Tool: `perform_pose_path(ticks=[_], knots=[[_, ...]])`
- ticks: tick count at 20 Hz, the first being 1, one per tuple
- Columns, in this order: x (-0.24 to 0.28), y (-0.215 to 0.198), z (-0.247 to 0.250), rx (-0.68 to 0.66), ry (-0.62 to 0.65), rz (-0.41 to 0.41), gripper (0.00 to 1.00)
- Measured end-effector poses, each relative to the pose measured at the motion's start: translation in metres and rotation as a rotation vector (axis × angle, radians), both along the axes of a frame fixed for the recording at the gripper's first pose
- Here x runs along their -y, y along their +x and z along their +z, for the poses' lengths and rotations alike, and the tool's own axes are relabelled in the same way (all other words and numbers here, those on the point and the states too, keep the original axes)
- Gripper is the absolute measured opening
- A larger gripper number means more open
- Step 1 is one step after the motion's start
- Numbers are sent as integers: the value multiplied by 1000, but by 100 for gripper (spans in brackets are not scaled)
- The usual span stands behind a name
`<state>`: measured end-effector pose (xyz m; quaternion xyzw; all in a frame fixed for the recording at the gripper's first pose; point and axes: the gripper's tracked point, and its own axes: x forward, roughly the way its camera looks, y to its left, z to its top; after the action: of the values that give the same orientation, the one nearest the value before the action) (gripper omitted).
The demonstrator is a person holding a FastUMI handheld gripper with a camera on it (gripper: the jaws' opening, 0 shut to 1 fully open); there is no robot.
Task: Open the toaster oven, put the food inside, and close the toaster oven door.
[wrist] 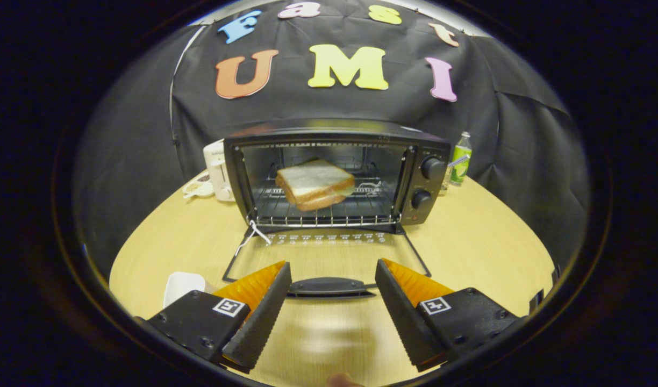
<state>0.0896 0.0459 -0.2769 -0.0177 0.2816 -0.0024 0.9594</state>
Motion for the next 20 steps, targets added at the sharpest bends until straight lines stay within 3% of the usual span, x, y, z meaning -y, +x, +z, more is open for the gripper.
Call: perform_pose_path(ticks=[6,20], knots=[[-5,-14,-52,-127,-2,12,100],[-7,-10,-18,-10,32,-4,100]])
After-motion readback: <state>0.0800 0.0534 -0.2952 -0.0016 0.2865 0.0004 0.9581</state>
